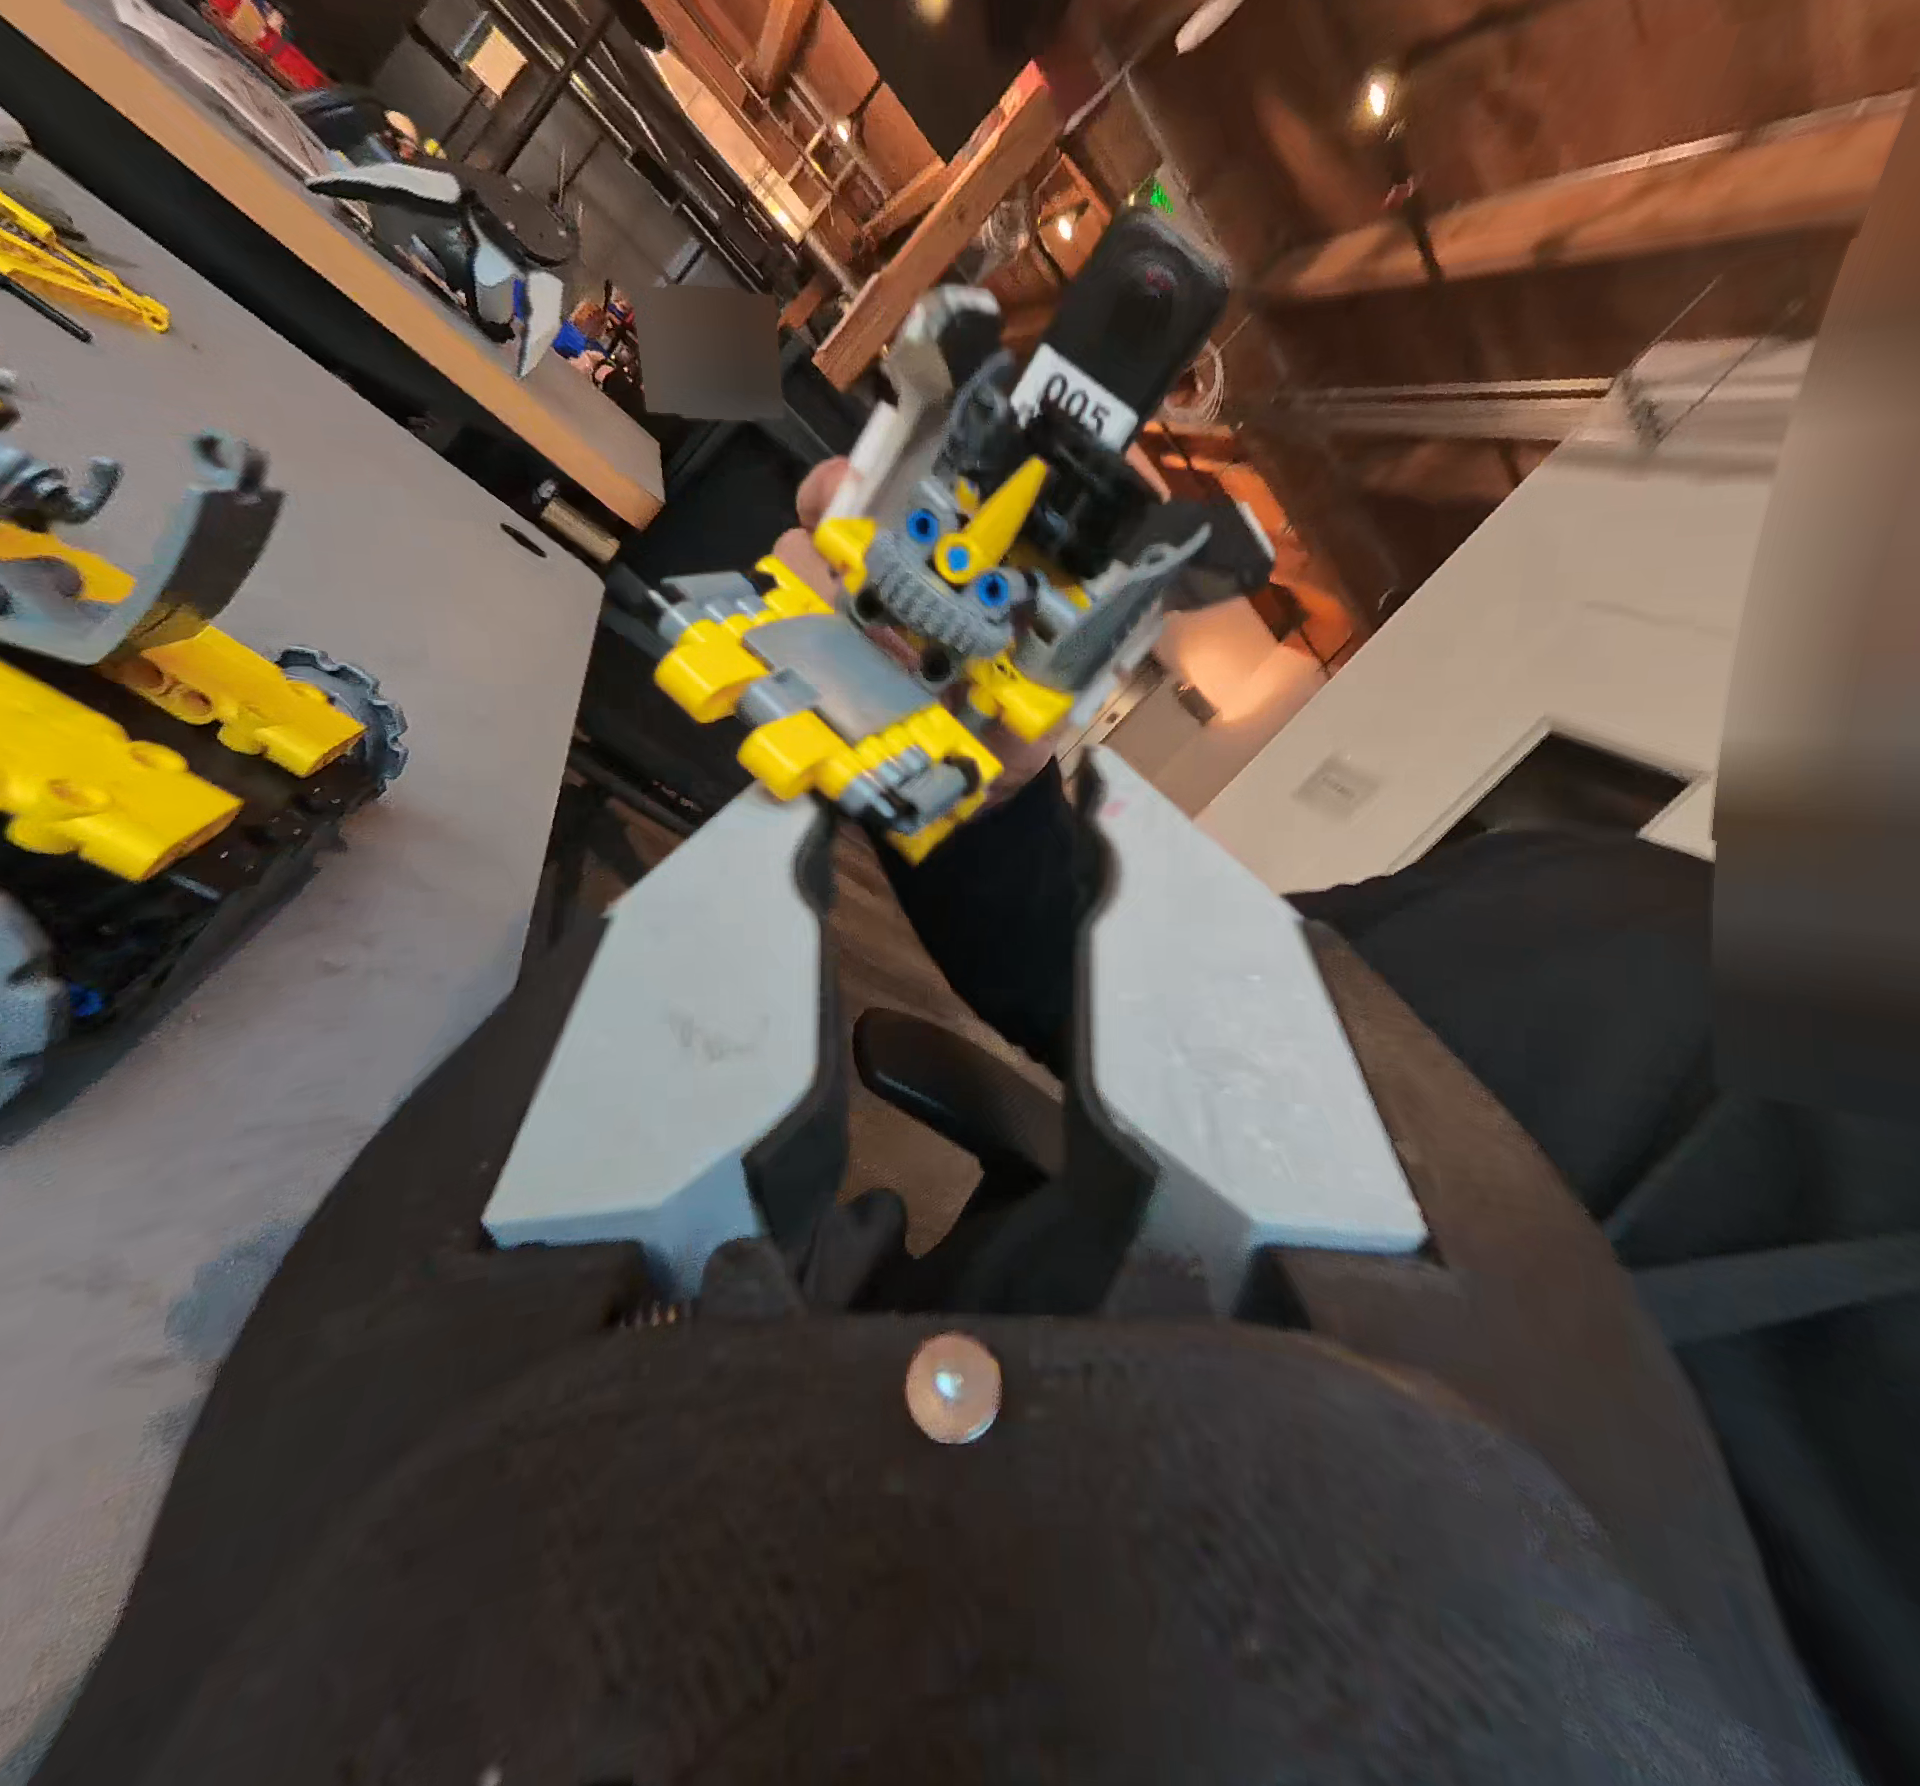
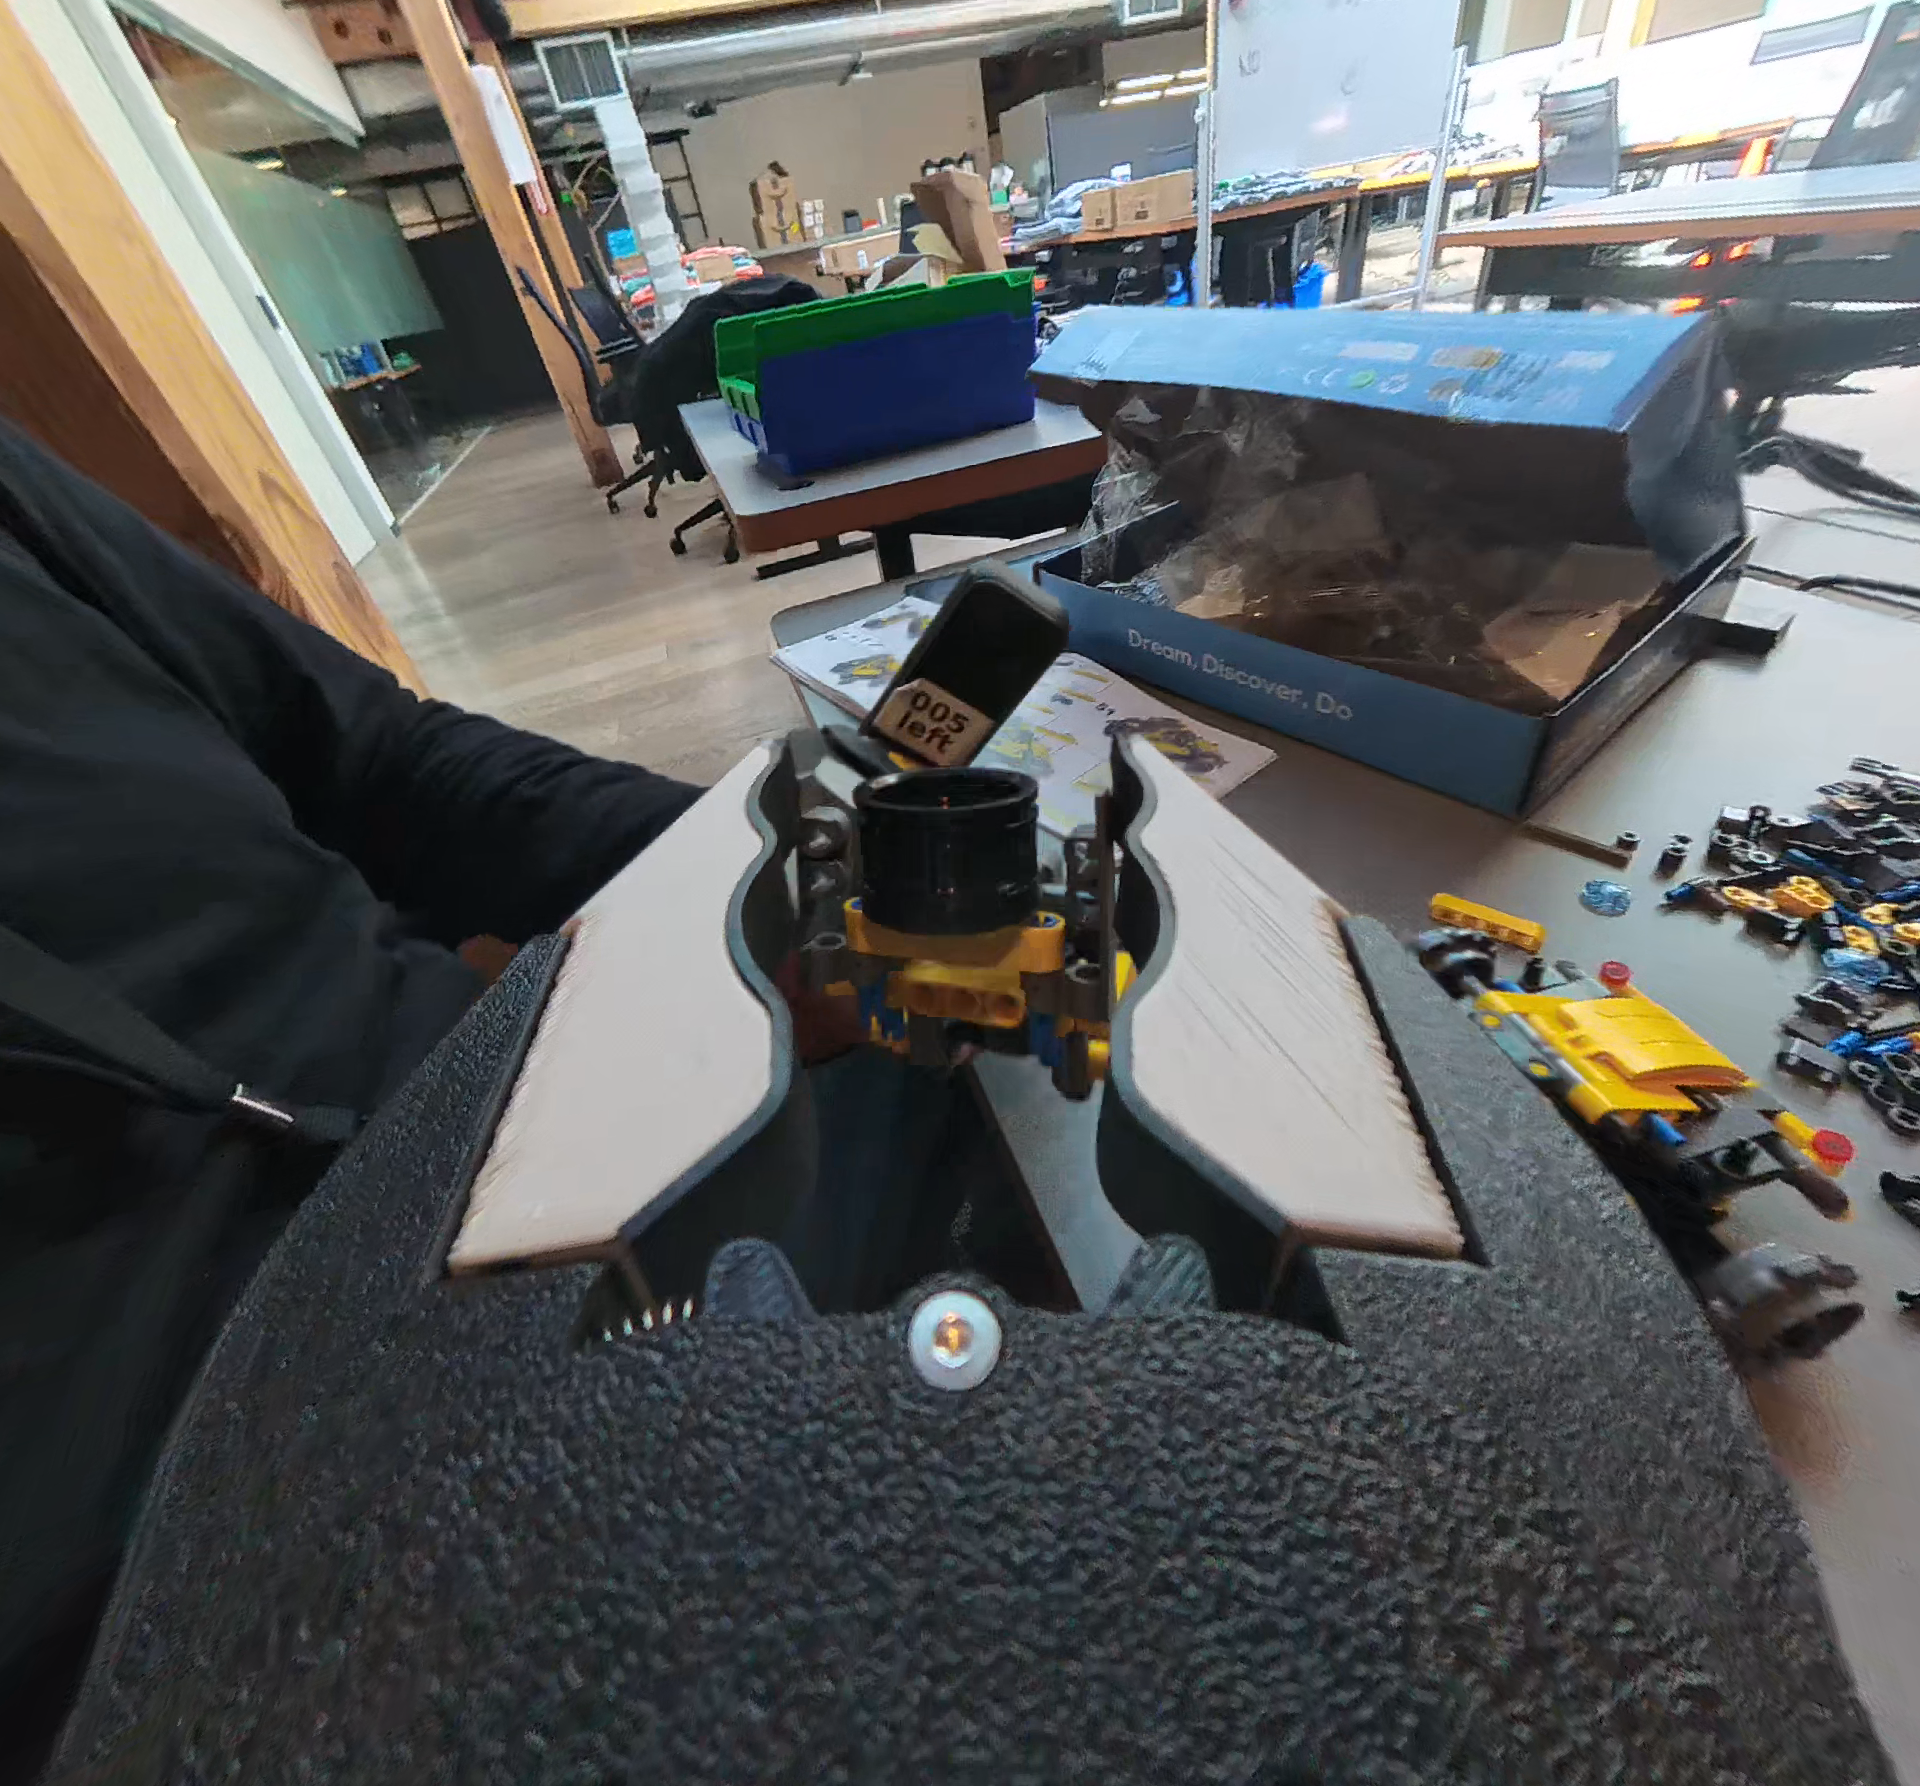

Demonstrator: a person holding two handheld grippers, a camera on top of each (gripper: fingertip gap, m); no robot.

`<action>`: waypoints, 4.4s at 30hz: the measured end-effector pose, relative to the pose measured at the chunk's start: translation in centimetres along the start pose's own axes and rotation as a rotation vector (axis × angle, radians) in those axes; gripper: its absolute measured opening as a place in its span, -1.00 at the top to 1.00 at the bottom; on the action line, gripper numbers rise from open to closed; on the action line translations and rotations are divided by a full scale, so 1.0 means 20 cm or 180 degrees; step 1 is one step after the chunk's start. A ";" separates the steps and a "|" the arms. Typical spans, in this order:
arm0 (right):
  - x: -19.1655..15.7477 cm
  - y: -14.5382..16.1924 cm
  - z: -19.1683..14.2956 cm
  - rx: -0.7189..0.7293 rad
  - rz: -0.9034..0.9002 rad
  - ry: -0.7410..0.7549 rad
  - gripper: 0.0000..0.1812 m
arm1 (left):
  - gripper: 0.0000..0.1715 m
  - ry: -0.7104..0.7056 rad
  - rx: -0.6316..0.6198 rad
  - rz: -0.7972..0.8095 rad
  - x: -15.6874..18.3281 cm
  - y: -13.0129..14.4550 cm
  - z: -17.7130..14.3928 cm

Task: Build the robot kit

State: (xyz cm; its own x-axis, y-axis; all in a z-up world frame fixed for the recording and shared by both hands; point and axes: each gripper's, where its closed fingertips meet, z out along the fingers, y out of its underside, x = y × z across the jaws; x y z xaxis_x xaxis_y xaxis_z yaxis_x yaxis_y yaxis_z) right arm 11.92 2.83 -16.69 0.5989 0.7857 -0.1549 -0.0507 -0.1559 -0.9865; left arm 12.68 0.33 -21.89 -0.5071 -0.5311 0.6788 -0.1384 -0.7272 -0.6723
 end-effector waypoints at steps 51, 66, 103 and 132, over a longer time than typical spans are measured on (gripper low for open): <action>0.12 0.66 0.32 -0.1021 -0.0470 0.0711 0.31 | 0.85 -0.2522 -0.0778 0.1451 -0.26 -0.10 -0.51; 0.33 0.35 -0.42 0.0993 0.1295 0.1052 0.31 | 0.28 -0.2144 -0.2047 0.2297 -0.56 -0.09 -0.37; 0.33 0.60 -0.57 0.0643 0.1015 0.1369 0.30 | 0.05 -0.1147 -0.3297 0.3174 -0.71 -0.28 -0.05; 0.43 0.61 -0.54 0.0591 0.0134 0.1963 0.31 | 0.05 0.0063 -0.3263 0.2816 -0.85 -0.07 0.12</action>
State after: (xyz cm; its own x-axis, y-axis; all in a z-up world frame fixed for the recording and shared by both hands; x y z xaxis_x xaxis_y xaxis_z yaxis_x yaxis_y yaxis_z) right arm 25.06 1.14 -29.44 0.9399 0.2841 -0.1892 -0.1887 -0.0294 -0.9816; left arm 23.51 9.44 -31.86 -0.7666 -0.6357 -0.0907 -0.3244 0.5053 -0.7997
